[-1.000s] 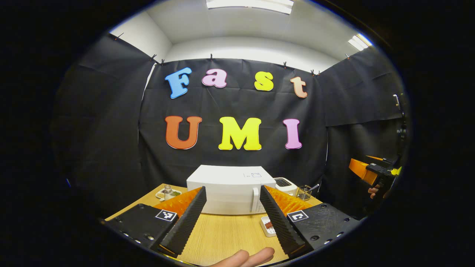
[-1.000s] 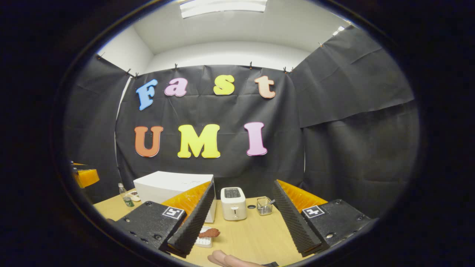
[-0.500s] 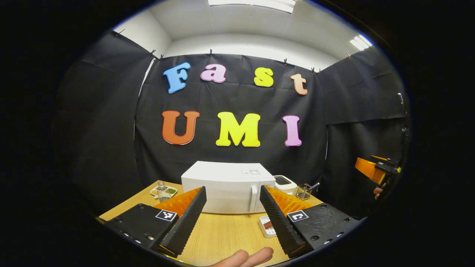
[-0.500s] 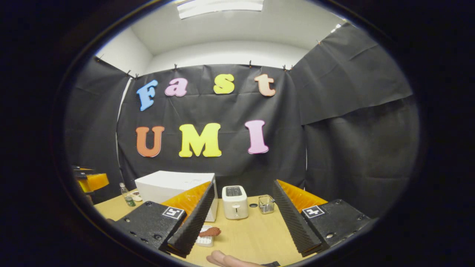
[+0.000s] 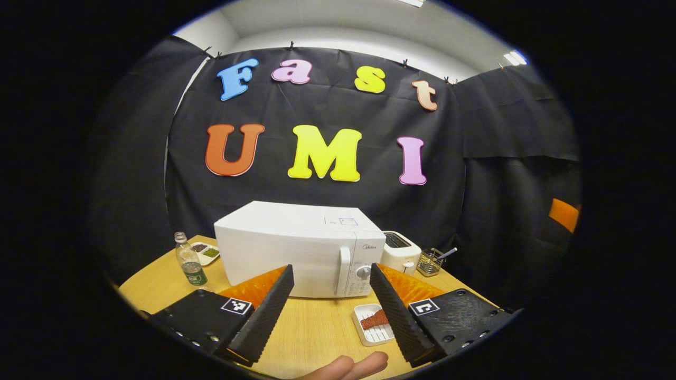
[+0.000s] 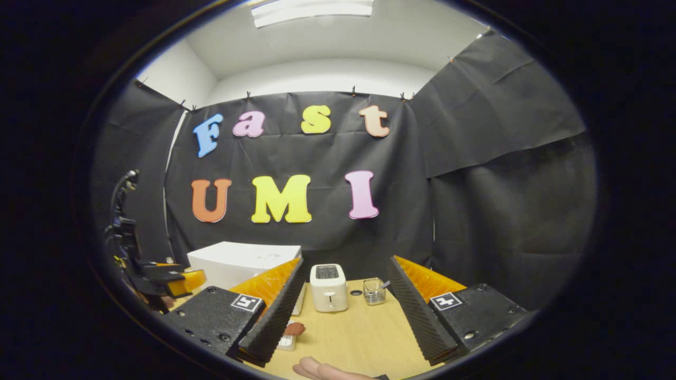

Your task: Open the microwave oven with the left hand, put the food in, and close the microwave oven.

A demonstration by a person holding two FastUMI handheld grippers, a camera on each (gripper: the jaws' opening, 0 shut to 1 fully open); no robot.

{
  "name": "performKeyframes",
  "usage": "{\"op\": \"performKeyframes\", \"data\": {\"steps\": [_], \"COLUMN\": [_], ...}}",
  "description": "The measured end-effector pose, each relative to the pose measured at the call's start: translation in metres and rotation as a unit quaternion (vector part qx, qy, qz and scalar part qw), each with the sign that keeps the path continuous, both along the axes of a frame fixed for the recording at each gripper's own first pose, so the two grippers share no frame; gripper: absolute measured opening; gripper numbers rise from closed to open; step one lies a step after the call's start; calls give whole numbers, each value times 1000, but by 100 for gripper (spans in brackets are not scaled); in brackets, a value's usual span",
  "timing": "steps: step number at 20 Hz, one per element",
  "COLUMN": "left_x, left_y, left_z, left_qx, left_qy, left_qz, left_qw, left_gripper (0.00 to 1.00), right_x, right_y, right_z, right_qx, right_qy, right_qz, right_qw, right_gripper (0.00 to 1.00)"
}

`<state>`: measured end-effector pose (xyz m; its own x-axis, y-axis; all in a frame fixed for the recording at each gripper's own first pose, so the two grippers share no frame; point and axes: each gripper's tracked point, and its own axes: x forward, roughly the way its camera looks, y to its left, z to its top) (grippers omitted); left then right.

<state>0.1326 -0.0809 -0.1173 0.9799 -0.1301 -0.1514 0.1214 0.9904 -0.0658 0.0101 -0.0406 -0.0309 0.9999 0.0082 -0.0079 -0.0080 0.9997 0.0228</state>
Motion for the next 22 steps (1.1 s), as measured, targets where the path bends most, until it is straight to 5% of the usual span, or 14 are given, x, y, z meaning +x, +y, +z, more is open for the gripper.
{"op": "performKeyframes", "data": {"steps": [14, 15, 16, 17, 18, 19, 20, 21, 22], "left_x": [145, 151, 158, 164, 170, 173, 178, 183, 184], "left_y": [-43, -47, -48, -47, -49, -51, -51, -41, -40], "left_z": [-108, -116, -122, -125, -128, -129, -128, -128, -134], "left_qx": [8, 20, 37, 52, 61, 66, 63, 55, 41], "left_qy": [11, 17, 17, 12, 9, 4, 0, 1, 16], "left_qz": [-5, -4, 2, 8, 8, 9, 18, 38, 48], "left_qw": [1000, 1000, 999, 999, 998, 998, 998, 998, 998], "left_gripper": [92, 81, 92, 90, 69, 73, 54, 51, 38], "right_x": [23, 24, 25, 25, 26, 26, 27, 27, 27], "right_y": [-29, -32, -35, -38, -42, -45, -48, -51, -53], "right_z": [-37, -41, -43, -46, -49, -51, -53, -57, -60], "right_qx": [16, 17, 17, 18, 18, 17, 15, 13, 11], "right_qy": [19, 21, 23, 25, 26, 27, 29, 30, 32], "right_qz": [7, 6, 6, 4, 3, 3, 2, 0, 0], "right_qw": [1000, 1000, 1000, 1000, 999, 999, 999, 999, 999], "right_gripper": [90, 90, 100, 100, 90, 100, 100, 100, 90]}}
